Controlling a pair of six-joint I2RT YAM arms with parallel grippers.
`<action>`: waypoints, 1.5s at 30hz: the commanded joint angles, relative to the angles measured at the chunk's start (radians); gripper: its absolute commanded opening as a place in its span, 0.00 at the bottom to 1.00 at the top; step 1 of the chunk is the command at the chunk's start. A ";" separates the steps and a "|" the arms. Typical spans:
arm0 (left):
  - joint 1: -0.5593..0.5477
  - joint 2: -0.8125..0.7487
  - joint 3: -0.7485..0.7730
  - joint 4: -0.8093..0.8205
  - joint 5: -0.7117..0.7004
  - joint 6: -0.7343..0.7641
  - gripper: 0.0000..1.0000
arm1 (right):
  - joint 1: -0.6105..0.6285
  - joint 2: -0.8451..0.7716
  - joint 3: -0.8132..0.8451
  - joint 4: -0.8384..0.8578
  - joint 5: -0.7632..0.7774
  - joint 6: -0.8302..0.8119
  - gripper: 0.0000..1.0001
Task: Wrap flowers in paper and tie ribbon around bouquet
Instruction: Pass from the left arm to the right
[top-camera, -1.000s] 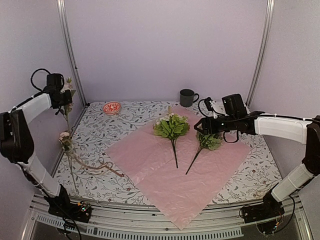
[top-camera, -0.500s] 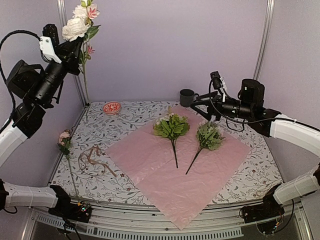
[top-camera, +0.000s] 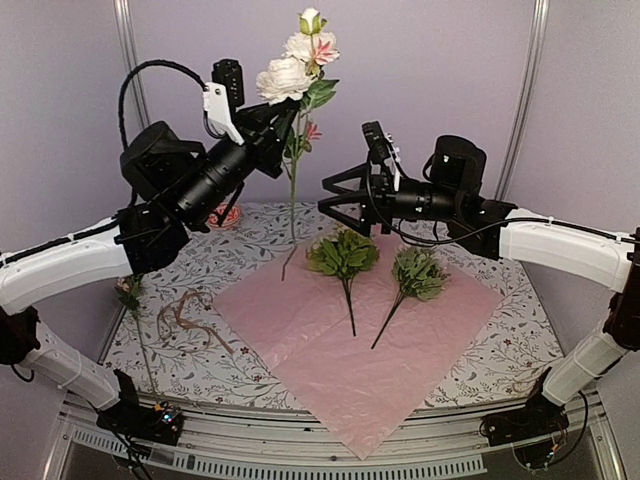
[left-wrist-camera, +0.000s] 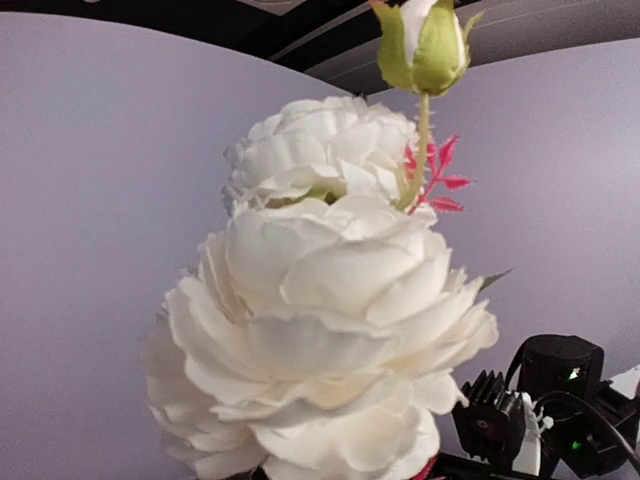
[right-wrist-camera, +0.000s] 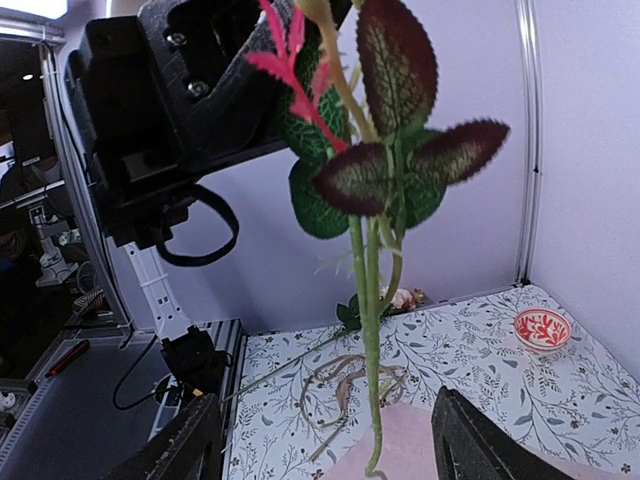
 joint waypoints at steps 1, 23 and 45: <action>-0.091 0.093 0.092 0.030 -0.282 -0.059 0.00 | 0.001 -0.017 0.012 -0.059 0.160 0.025 0.74; -0.189 0.255 0.198 0.097 -0.491 -0.009 0.00 | 0.027 0.010 0.001 -0.173 0.356 -0.056 0.57; -0.121 -0.096 -0.008 -0.341 0.061 0.053 0.79 | -0.165 -0.158 0.023 -0.190 -0.157 -0.069 0.00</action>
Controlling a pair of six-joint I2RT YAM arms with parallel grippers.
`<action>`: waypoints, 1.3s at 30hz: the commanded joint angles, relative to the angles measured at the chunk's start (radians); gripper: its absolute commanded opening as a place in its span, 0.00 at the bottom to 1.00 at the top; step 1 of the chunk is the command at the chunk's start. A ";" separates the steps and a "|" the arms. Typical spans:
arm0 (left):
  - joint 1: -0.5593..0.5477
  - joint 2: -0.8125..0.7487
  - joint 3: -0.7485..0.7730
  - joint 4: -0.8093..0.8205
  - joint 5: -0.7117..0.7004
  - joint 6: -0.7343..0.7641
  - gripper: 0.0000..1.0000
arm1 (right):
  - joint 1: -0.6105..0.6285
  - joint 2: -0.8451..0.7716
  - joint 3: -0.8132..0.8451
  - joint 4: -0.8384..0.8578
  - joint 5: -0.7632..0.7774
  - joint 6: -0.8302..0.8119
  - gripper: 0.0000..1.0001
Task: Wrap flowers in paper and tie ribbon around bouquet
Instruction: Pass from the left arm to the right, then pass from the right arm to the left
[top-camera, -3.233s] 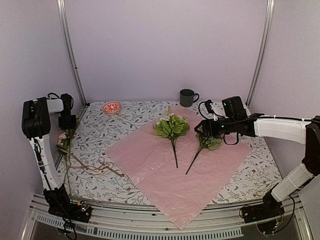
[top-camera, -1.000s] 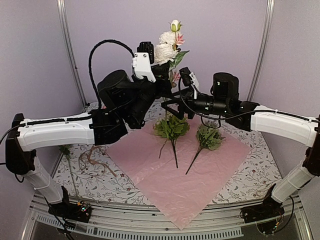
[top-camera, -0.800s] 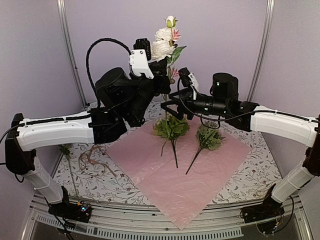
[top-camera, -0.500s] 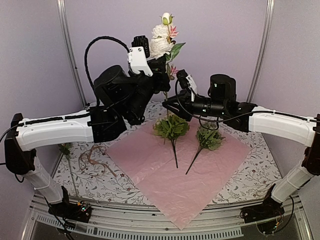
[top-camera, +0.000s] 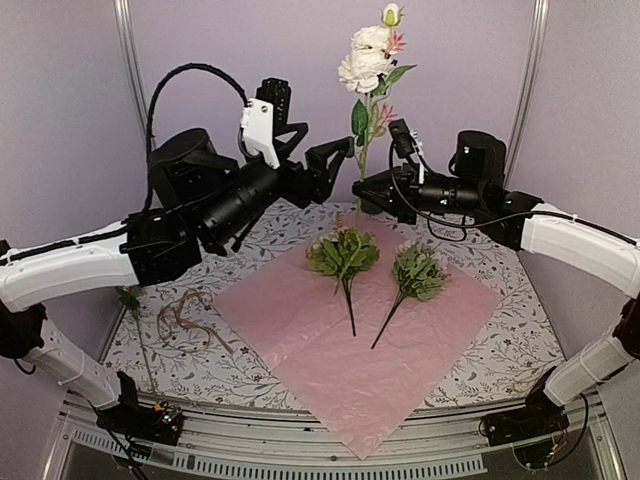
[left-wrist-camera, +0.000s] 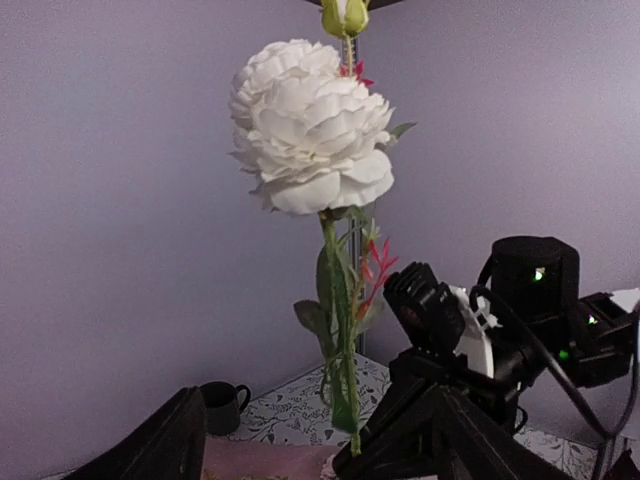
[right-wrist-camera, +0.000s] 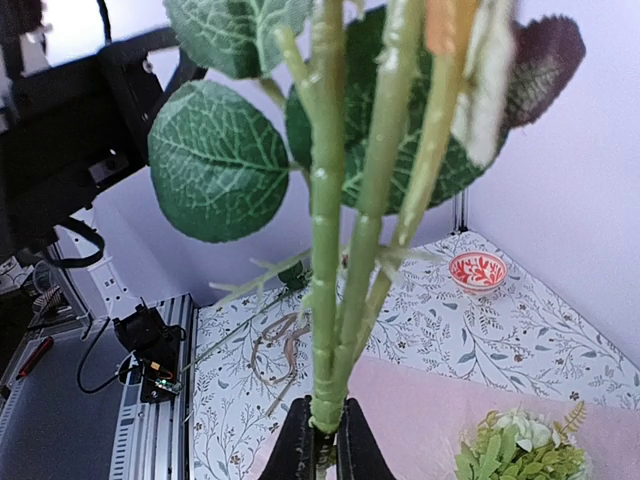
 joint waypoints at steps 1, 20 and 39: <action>0.030 -0.196 -0.121 -0.163 0.303 0.053 0.79 | -0.073 -0.091 0.048 0.014 -0.258 -0.021 0.00; 0.056 -0.095 -0.253 0.035 0.849 0.057 0.64 | -0.001 -0.122 0.057 0.156 -0.608 0.004 0.00; 0.076 0.102 -0.140 0.182 0.994 -0.089 0.12 | 0.027 -0.097 0.043 0.181 -0.618 0.010 0.00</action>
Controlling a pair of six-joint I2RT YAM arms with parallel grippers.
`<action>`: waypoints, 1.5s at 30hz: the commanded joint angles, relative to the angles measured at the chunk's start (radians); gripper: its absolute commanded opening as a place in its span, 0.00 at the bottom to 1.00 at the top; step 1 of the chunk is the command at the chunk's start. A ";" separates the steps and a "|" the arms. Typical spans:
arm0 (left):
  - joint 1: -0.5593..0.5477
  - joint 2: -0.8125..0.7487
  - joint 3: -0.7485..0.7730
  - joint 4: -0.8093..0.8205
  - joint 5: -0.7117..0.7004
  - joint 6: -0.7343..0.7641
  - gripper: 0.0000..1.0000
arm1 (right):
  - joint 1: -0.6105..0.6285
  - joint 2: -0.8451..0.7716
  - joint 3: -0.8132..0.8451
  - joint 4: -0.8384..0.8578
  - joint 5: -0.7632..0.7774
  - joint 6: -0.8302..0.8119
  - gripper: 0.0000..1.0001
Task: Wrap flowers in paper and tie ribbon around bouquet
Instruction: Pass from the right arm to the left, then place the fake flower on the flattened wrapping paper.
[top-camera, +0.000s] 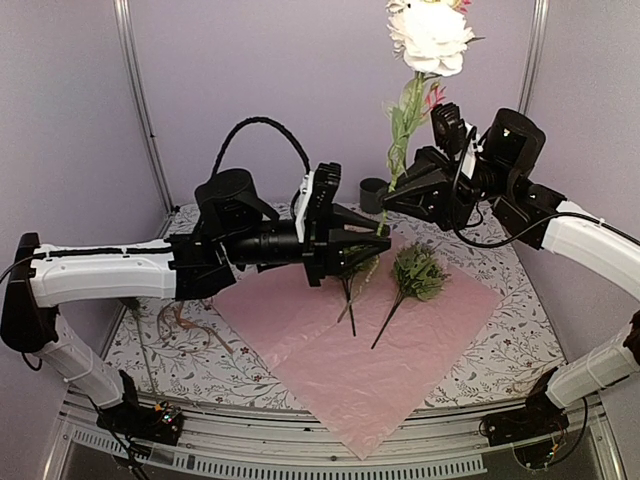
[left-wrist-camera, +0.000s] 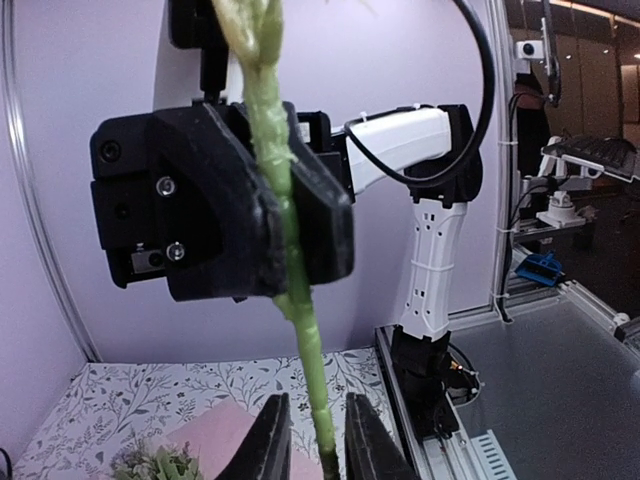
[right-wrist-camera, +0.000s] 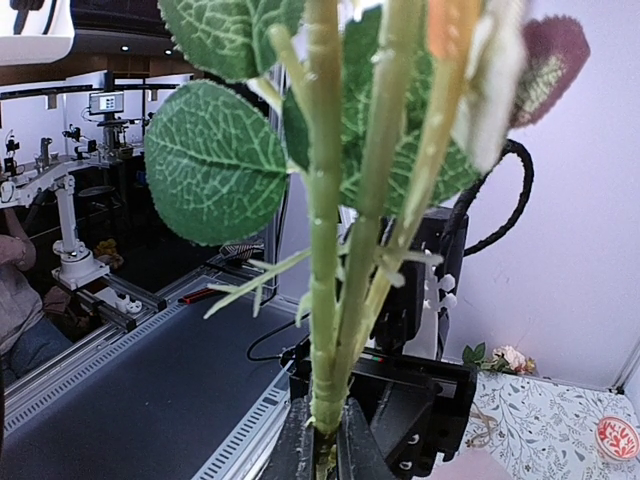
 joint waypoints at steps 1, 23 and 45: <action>0.010 0.022 0.027 0.052 0.061 -0.041 0.04 | 0.005 0.007 -0.003 0.025 -0.011 0.013 0.00; 0.007 -0.068 -0.119 0.122 -0.155 -0.134 0.00 | -0.019 0.013 -0.064 0.027 0.016 0.000 0.00; 0.028 0.144 0.041 -0.762 -0.988 -0.812 0.00 | -0.072 0.085 -0.104 -0.355 0.863 0.074 0.74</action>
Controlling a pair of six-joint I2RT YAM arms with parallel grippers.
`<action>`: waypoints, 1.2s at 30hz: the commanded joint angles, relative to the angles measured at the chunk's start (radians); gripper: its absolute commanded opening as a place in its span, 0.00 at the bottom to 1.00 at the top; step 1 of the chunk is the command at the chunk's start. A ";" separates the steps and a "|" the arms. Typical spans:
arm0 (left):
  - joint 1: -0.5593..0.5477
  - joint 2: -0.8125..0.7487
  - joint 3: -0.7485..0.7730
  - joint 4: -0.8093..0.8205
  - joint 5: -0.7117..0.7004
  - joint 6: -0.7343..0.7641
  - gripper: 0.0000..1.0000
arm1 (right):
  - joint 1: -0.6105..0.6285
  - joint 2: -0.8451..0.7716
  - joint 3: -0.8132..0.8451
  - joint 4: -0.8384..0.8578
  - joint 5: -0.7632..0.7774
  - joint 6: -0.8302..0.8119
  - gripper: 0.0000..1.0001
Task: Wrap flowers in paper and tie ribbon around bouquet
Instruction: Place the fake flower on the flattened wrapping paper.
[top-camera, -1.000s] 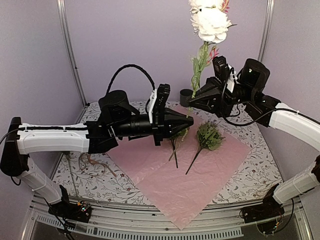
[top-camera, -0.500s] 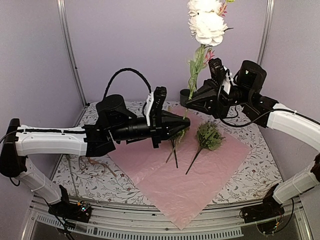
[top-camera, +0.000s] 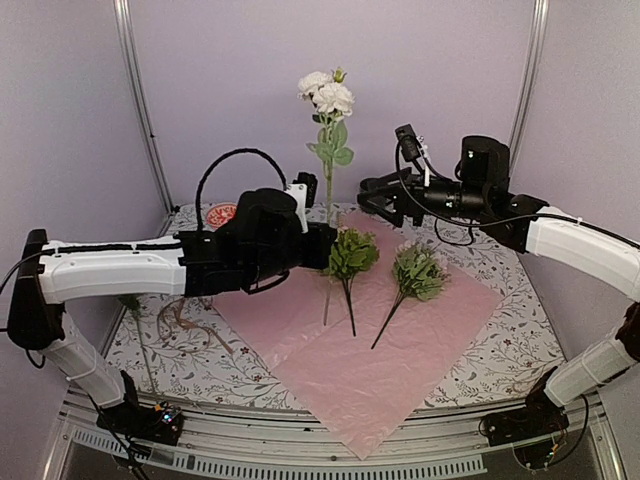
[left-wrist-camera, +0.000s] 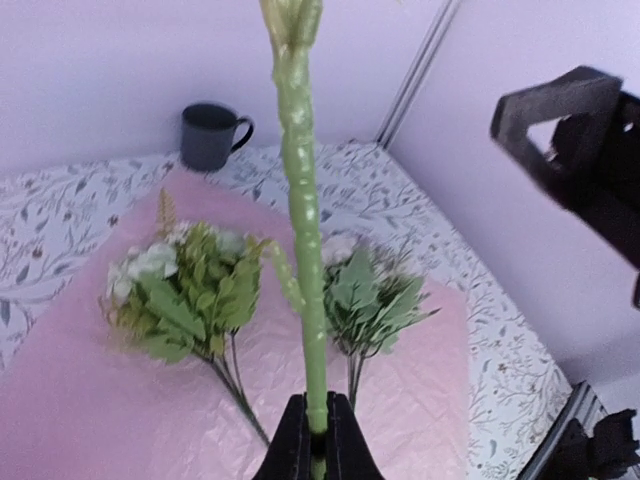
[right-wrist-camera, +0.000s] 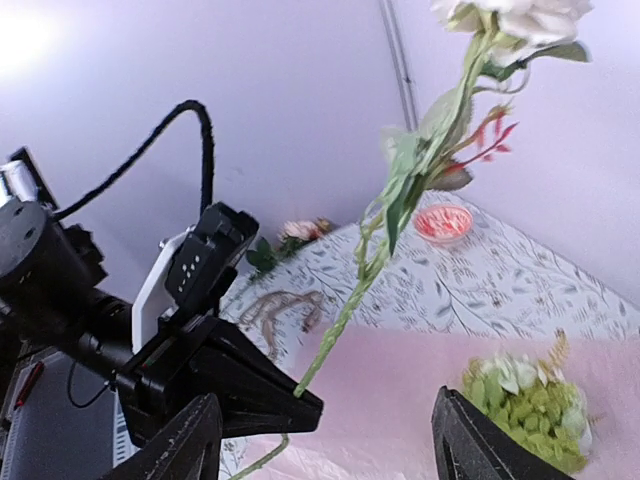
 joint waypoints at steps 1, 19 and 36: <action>0.037 0.107 -0.018 -0.258 -0.042 -0.283 0.00 | -0.004 0.021 -0.028 -0.157 0.224 0.014 0.74; 0.146 0.491 0.118 -0.199 0.327 -0.415 0.11 | -0.004 0.008 -0.065 -0.161 0.229 0.019 0.75; 0.201 0.240 0.151 -0.552 -0.001 -0.291 0.99 | -0.004 -0.020 -0.084 -0.134 0.206 -0.012 0.76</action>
